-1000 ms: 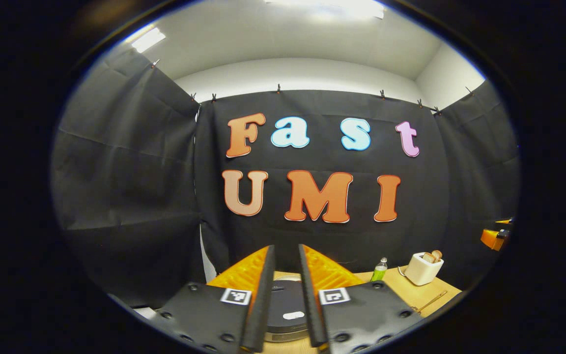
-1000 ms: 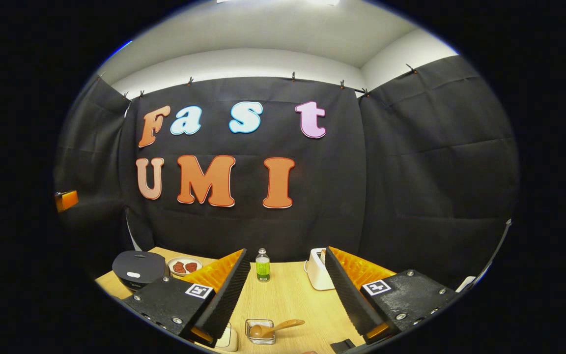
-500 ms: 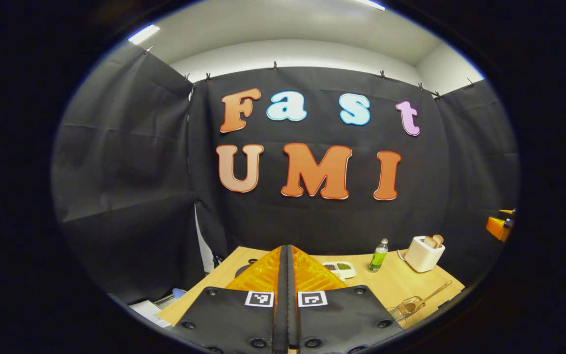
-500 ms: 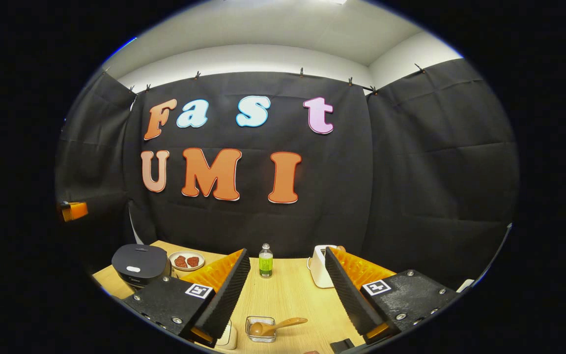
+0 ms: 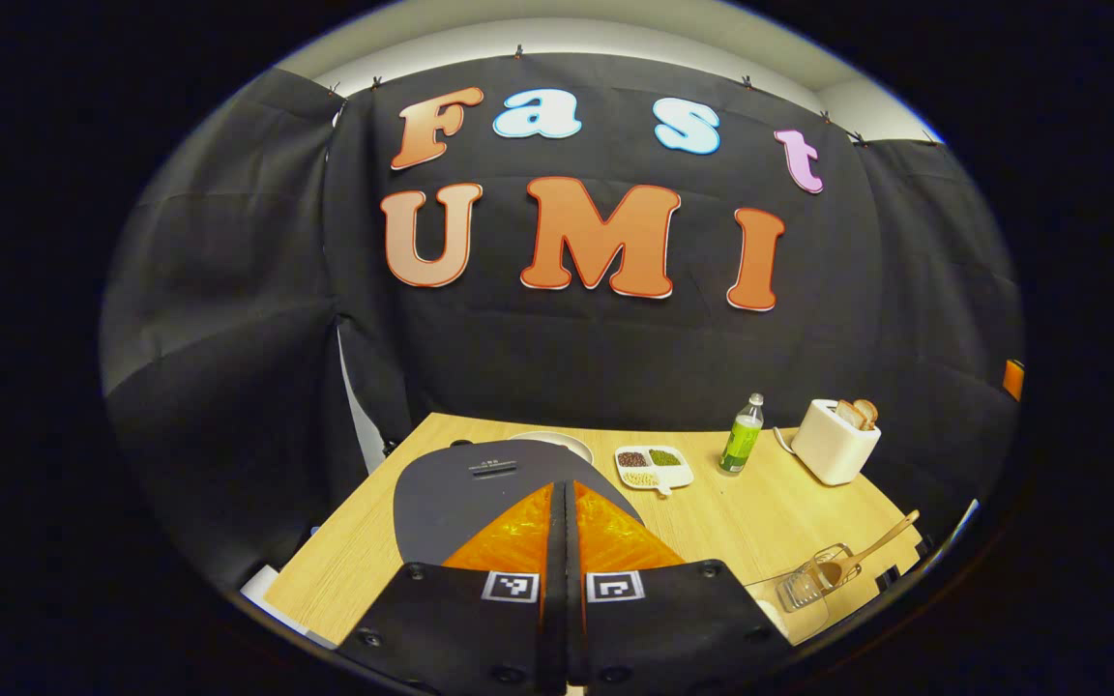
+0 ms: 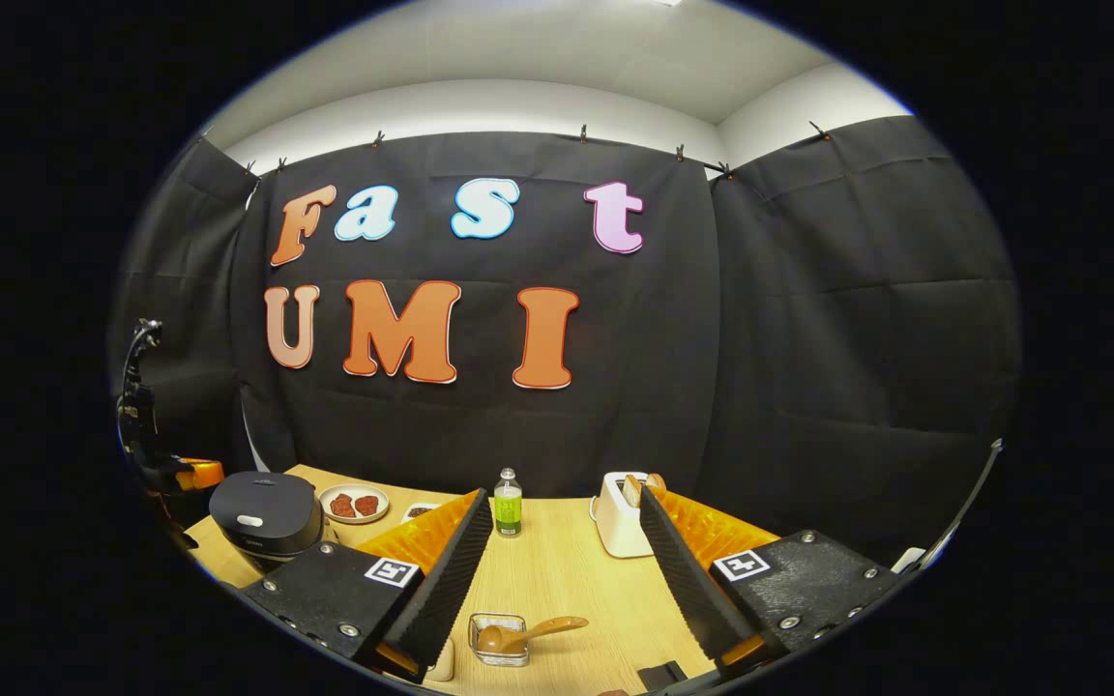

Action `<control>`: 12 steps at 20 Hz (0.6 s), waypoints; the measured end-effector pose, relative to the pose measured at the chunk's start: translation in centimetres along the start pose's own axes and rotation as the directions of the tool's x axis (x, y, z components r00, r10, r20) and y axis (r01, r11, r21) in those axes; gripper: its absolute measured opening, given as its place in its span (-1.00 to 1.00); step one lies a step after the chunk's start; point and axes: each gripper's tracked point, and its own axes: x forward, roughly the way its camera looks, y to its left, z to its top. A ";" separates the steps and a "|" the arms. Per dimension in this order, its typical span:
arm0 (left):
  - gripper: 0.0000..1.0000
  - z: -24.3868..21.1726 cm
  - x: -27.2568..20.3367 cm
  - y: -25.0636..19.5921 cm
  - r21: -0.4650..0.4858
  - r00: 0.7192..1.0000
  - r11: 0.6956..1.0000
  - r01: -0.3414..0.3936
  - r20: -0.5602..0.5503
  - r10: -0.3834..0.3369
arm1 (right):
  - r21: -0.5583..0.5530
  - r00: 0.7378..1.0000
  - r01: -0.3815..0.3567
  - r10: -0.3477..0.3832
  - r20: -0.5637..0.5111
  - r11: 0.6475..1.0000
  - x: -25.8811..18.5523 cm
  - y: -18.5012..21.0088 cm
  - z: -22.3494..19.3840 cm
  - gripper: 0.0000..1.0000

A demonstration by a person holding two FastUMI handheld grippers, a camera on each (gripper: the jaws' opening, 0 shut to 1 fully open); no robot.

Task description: Close the left gripper, press the button to open the rice cooker; take a wooden spoon from the chopstick holder with the right hand, scoop a spoonful of rice and pour it into the rice cooker, then put the wooden spoon back into the chopstick holder.

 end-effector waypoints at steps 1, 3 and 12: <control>-0.92 -0.8 0.7 -0.1 0.005 1.000 1.000 0.005 -0.019 -0.004 | -0.001 1.000 0.005 -0.005 -0.006 1.000 0.0 -0.2 -0.2 0.90; -0.92 -2.8 1.8 -0.4 0.001 0.998 1.000 0.017 -0.061 -0.017 | -0.001 1.000 0.013 -0.013 -0.016 1.000 -0.3 -0.6 -0.7 0.90; -0.92 -7.5 3.3 -0.3 0.009 0.984 1.000 0.017 -0.177 -0.015 | 0.005 0.999 0.025 -0.025 -0.037 1.000 -0.4 -0.9 -1.5 0.90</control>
